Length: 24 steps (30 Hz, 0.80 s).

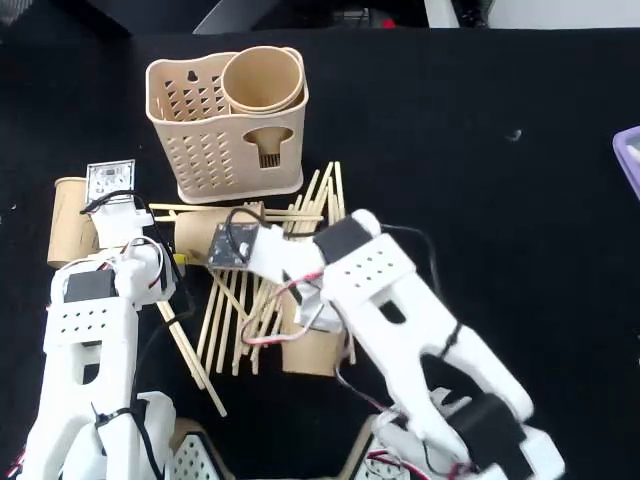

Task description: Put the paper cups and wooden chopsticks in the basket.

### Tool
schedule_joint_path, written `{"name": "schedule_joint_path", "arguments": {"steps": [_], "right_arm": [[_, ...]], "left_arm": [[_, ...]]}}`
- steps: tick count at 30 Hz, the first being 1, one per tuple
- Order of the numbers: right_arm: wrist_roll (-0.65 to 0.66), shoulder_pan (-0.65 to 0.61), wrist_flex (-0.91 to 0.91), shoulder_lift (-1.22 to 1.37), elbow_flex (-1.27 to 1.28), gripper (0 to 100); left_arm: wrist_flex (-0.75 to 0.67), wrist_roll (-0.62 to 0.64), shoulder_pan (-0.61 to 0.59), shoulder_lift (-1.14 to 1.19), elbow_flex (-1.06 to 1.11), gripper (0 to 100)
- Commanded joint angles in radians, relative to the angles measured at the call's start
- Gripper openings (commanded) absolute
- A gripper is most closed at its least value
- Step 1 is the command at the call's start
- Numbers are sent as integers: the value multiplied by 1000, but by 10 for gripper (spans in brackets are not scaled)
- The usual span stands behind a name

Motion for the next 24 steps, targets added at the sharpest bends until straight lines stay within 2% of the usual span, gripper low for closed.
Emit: {"name": "schedule_joint_path", "arguments": {"steps": [1,4,11,15,20,24], "right_arm": [[81,21,87,54,-71,286],[155,-5,143,33,-81,219],[157,-23,150,-156,-82,8],[155,-23,193,-343,-82,10],[127,-17,331,-510,-188,11],[52,38,284,-559,-354,11]], "left_arm": [[0,-6,8,-21,-10,231],[0,-6,8,-21,-10,231],[0,-6,8,-21,-10,231],[-2,-6,8,-21,-10,231],[-2,-6,8,-21,-10,231],[-2,-6,8,-21,-10,231]]}}
